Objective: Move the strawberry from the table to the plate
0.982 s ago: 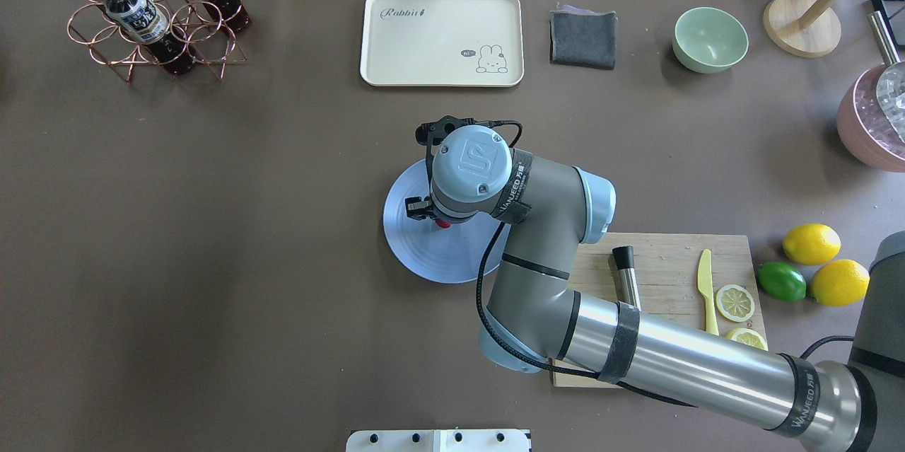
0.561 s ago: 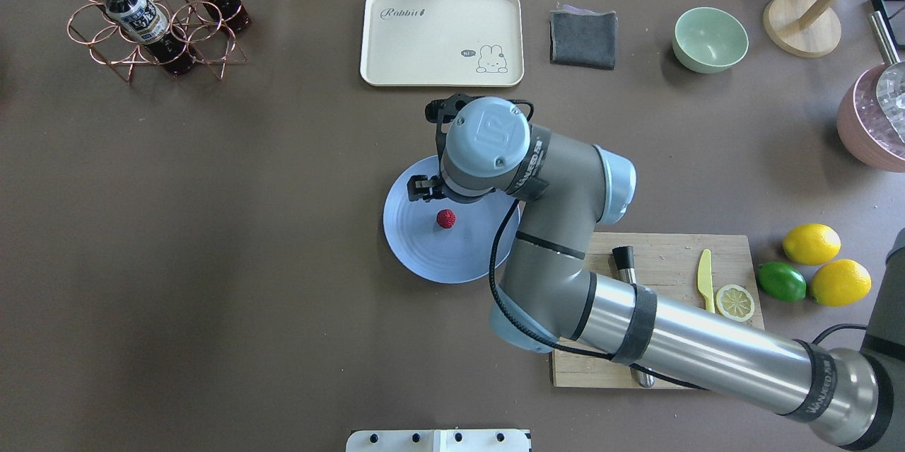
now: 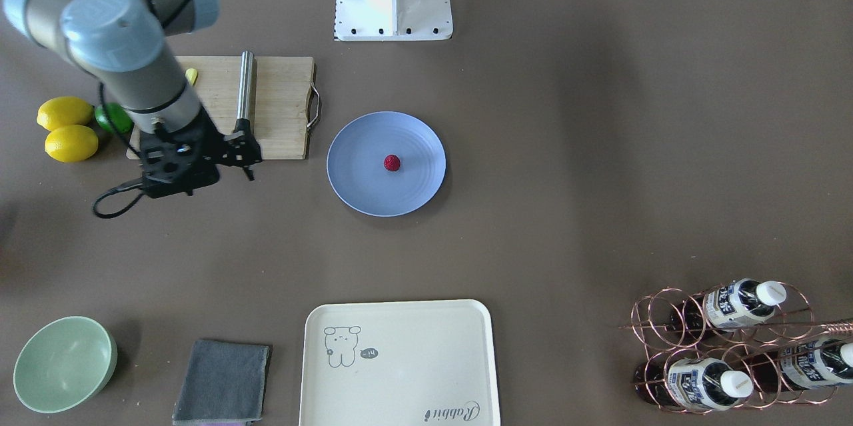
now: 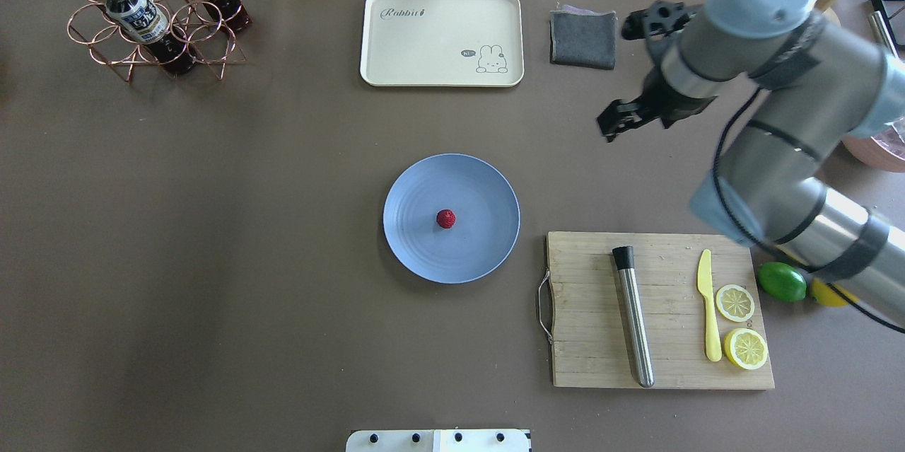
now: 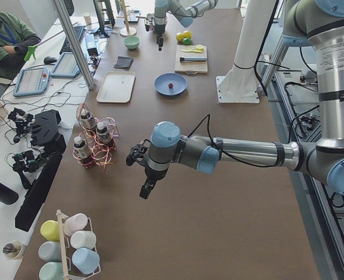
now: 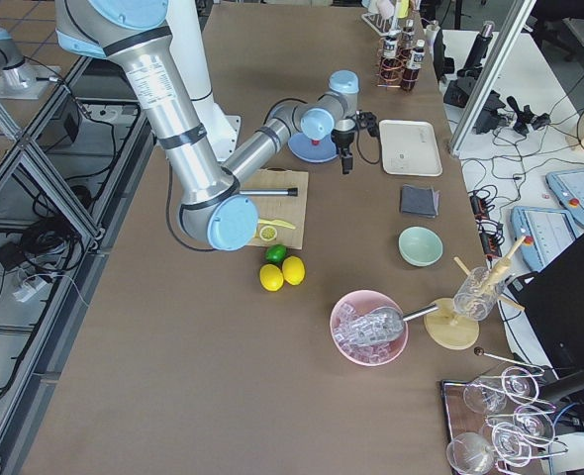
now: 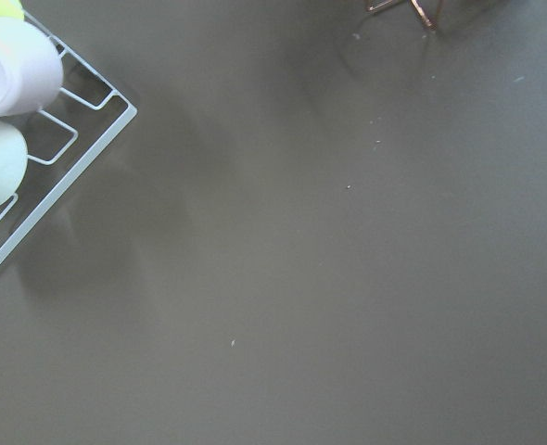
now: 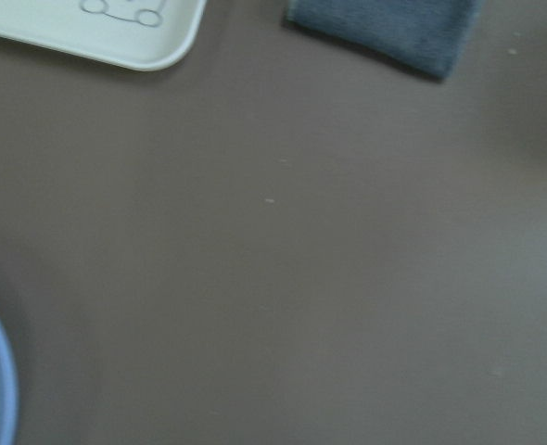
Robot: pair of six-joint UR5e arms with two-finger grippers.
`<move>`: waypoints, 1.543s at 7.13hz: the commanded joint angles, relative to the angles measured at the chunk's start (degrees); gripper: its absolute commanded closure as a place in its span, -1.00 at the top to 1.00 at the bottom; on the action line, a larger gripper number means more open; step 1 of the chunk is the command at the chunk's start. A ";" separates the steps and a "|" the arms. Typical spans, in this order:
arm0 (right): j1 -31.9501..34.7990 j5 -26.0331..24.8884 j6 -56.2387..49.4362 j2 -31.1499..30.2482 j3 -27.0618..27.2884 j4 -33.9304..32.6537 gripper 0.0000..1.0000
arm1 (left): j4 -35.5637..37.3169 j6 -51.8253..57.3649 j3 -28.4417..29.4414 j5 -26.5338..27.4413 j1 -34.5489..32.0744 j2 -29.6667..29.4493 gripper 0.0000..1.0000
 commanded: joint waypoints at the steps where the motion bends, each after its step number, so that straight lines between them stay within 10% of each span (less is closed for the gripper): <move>1: 15.30 8.34 -17.80 -12.17 0.49 -0.01 1.00 | 13.17 6.13 -1.98 -0.03 -3.58 -3.54 0.96; 5: 33.26 9.32 -30.68 -21.62 -2.48 -0.63 1.00 | 12.24 5.70 -1.02 -0.12 -3.23 -4.43 0.96; 11: 36.81 13.46 -35.45 -22.59 -4.79 -0.45 1.00 | 8.56 5.26 2.49 -4.78 -2.09 -4.43 0.96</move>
